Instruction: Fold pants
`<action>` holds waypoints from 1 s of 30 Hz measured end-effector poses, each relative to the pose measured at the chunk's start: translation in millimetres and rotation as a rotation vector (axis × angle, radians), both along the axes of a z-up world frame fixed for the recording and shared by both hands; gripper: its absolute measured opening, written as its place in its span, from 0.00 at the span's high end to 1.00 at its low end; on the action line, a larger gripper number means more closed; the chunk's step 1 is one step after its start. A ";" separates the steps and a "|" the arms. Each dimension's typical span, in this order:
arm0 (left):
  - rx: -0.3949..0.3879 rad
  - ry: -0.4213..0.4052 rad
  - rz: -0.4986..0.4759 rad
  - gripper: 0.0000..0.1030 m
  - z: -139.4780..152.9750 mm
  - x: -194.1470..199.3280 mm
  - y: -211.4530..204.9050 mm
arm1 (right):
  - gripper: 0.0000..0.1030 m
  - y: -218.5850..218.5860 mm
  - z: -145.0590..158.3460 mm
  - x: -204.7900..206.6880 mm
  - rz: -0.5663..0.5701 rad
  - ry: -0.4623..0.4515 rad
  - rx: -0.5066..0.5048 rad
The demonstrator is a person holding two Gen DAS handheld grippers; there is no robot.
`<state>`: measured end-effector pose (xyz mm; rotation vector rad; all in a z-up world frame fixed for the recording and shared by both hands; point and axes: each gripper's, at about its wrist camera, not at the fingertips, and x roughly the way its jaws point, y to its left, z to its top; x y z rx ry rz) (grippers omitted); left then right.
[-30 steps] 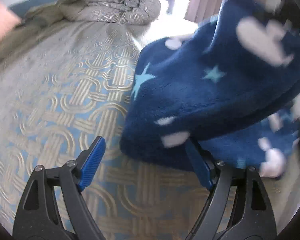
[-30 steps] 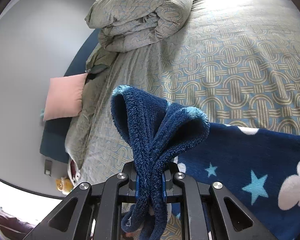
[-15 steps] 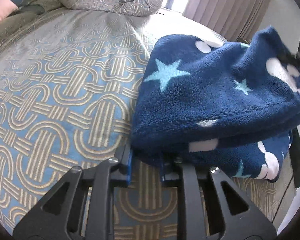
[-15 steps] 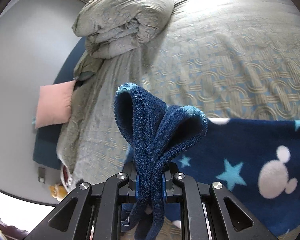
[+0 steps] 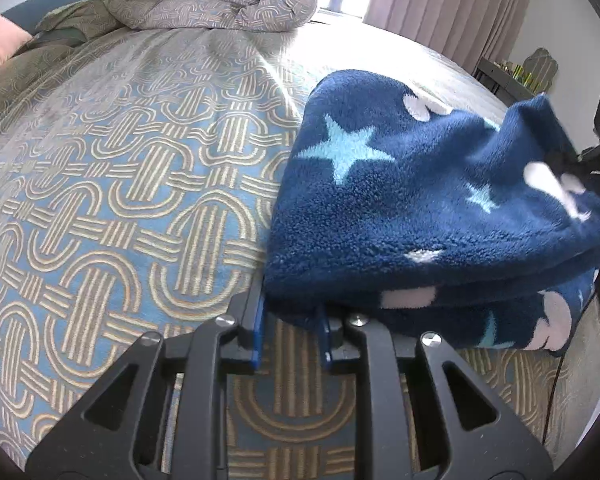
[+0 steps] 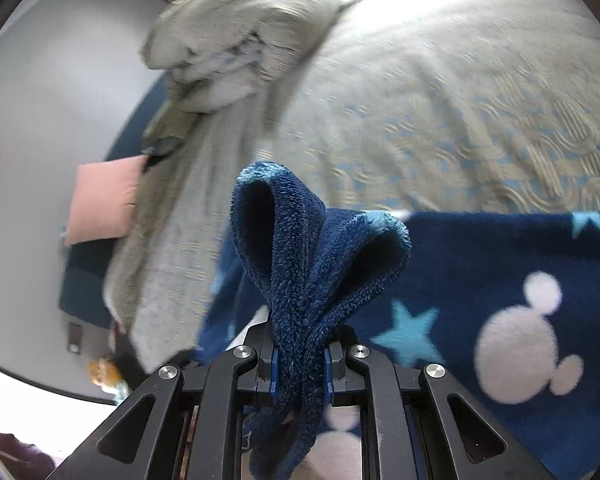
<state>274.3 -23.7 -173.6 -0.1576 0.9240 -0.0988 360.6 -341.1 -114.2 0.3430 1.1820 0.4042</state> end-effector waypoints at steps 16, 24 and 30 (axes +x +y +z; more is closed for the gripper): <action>0.026 0.016 0.009 0.77 0.9 -0.7 -3.9 | 0.61 -43.2 -4.3 -36.0 -0.124 0.045 -0.073; 0.026 0.025 0.021 0.77 2.7 -0.5 -5.7 | 0.61 23.0 -14.9 -62.6 0.127 0.070 -0.144; 0.021 0.027 0.014 0.77 2.9 -1.0 -3.4 | 0.94 25.7 -21.3 -67.5 0.090 0.061 -0.155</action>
